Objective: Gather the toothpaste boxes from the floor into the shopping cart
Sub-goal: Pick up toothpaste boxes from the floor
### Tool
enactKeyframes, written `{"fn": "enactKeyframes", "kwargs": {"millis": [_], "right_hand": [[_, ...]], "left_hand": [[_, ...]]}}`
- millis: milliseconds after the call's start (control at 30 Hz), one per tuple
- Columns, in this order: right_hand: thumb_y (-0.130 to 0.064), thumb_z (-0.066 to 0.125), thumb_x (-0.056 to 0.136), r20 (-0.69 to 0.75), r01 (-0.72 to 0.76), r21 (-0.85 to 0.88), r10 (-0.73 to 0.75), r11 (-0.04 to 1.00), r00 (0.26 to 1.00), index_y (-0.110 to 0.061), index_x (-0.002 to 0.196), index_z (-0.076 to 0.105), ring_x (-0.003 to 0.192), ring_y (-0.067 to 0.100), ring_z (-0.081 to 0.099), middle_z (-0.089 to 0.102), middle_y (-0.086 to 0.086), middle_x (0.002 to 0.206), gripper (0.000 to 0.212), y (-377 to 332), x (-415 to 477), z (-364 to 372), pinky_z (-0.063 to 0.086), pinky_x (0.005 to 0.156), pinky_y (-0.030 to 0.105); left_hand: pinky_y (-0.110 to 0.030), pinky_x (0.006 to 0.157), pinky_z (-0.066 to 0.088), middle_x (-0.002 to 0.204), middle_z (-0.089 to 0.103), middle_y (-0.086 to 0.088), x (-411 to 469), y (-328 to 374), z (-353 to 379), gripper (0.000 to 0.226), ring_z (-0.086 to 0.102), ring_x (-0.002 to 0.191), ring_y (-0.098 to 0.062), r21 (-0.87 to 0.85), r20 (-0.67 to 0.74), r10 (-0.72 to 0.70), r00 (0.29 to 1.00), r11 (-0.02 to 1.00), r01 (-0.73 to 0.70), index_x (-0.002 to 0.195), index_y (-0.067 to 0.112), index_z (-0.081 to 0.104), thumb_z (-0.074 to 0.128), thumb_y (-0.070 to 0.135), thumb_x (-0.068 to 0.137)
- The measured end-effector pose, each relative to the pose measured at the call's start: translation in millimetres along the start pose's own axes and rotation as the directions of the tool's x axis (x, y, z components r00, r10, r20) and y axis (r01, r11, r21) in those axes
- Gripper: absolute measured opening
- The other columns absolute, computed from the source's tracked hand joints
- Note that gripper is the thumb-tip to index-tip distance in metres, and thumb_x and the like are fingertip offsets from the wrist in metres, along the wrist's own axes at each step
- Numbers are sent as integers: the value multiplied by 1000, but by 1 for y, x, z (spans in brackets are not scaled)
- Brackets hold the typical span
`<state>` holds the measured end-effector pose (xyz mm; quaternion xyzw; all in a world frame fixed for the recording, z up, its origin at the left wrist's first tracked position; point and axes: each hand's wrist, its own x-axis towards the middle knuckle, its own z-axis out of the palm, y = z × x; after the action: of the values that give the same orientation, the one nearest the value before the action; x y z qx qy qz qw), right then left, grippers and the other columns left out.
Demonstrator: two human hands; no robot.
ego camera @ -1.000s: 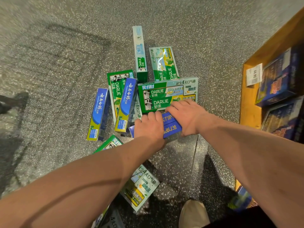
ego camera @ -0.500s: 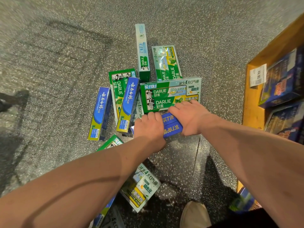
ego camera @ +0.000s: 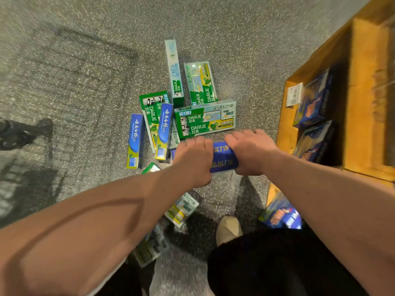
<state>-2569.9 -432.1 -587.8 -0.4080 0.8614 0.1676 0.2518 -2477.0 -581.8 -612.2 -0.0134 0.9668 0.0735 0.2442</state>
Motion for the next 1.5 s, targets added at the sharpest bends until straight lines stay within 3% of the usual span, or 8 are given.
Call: {"fn": "enactKeyframes", "kwargs": {"millis": [200, 333, 533, 667, 967, 1133, 1200, 1500], "right_hand": [[-50, 72, 72, -22, -12, 26, 13, 1000, 1000, -29, 117, 38, 112, 22, 54, 55, -5, 118, 60, -1, -124, -158, 40, 94, 42], [-60, 70, 72, -120, 34, 4, -33, 999, 992, -31, 113, 38, 105, 22, 56, 56, -6, 108, 60, 0, -199, -279, 39, 86, 43], [-56, 67, 69, -296, 139, -50, -147, 989, 944, -32, 101, 41, 100, 23, 62, 58, -7, 101, 47, -26, -291, -460, 39, 81, 41], [-60, 64, 68, -397, 215, -147, -257, 966, 881, -31, 101, 44, 100, 24, 64, 62, -6, 101, 48, -70, -336, -556, 38, 78, 40], [-49, 72, 60, -487, 335, -231, -407, 913, 773, -33, 95, 39, 99, 24, 64, 63, -6, 100, 52, -270, -418, -664, 41, 78, 38], [-49, 75, 64, -500, 403, -254, -476, 879, 724, -32, 97, 44, 100, 25, 66, 68, -5, 102, 48, -415, -452, -690, 42, 76, 35], [-50, 74, 63, -506, 411, -262, -487, 873, 712, -31, 100, 49, 99, 25, 68, 68, -4, 100, 48, -467, -460, -695, 49, 78, 36], [-57, 69, 57, -489, 486, -280, -559, 828, 670, -32, 93, 39, 96, 25, 66, 64, -6, 96, 53, -614, -415, -731, 51, 80, 41]], "left_hand": [[-36, 79, 35, 119, 51, -4, -112, 20, -169, 61, 52, 104, -25, -1, -55, 34, 998, 999, -34, 124, 16, 41, 73, 41, 79], [-43, 88, 45, 121, 53, -4, -193, 22, -298, 69, 56, 111, -27, 37, -91, 11, 996, 999, -7, 124, 17, 42, 74, 57, 77], [-40, 84, 45, 117, 56, -5, -327, 7, -470, 61, 60, 108, -29, 19, -228, -96, 969, 995, 103, 117, 19, 45, 73, 54, 76], [-40, 80, 45, 114, 56, -4, -414, -16, -536, 58, 61, 104, -30, -3, -321, -199, 926, 978, 209, 115, 20, 45, 71, 54, 77], [-34, 73, 39, 114, 59, -1, -633, -119, -562, 55, 63, 104, -28, 21, -463, -335, 820, 921, 389, 115, 22, 47, 72, 49, 73], [-36, 78, 50, 116, 61, -2, -764, -196, -544, 59, 65, 105, -29, 39, -471, -385, 794, 890, 455, 115, 24, 48, 72, 56, 72], [-36, 80, 52, 117, 61, -2, -808, -223, -536, 62, 65, 106, -28, 65, -469, -400, 788, 874, 482, 116, 23, 48, 72, 54, 69], [-37, 79, 52, 115, 60, -1, -892, -343, -506, 66, 63, 103, -28, 63, -451, -493, 744, 814, 578, 117, 21, 46, 72, 58, 69]]}}
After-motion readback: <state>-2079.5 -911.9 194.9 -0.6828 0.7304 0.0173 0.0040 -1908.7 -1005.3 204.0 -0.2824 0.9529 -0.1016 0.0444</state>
